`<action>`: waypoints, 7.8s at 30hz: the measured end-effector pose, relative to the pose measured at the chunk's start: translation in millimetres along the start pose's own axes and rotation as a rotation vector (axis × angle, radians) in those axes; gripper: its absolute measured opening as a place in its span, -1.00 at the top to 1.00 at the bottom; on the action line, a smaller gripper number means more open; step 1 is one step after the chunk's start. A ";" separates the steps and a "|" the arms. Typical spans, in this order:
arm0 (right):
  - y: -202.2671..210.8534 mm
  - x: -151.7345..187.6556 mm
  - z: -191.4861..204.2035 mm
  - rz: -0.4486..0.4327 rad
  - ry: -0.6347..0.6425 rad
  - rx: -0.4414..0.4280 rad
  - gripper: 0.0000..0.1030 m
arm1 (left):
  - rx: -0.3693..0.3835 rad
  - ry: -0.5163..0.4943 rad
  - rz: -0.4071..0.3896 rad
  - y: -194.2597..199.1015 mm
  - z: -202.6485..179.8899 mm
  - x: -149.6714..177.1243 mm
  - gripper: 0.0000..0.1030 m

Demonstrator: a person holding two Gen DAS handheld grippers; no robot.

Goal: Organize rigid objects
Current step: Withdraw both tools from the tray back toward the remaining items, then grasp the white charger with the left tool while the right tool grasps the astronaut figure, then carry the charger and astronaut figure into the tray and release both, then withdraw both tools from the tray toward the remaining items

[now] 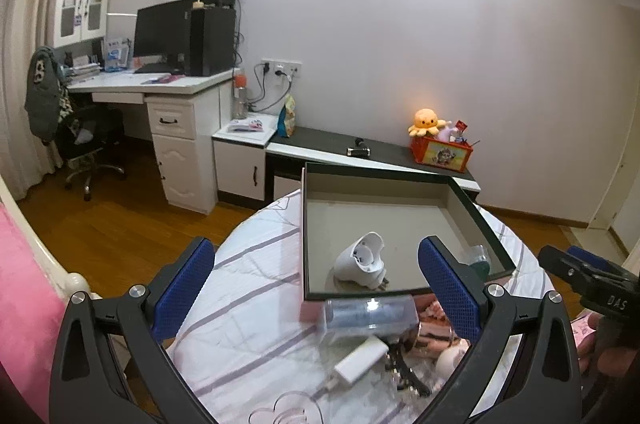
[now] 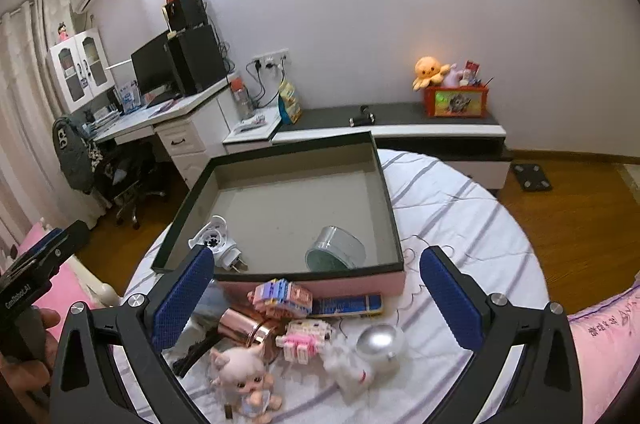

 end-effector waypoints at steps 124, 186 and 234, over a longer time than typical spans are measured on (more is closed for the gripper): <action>-30.4 4.6 0.3 0.070 0.157 -0.062 -0.40 | 0.224 -0.058 0.178 -32.6 -36.2 44.4 0.54; 21.4 14.8 -4.6 0.006 0.041 0.001 -0.67 | 0.009 -0.023 0.028 18.0 4.4 12.9 -1.00; 13.5 122.6 25.9 0.238 0.076 -0.123 -0.67 | 0.003 -0.044 0.156 51.4 -12.0 86.7 -1.00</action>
Point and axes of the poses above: each gripper's, at about its wrist camera, not at the fingertips, and y roughly against the way its jaws point, z to its left, x to its underside, the point moved 9 cm from there along -y, roughly the way its jaws point, and after that the axes turned 15 degrees about -z, right-handed, at the moved point
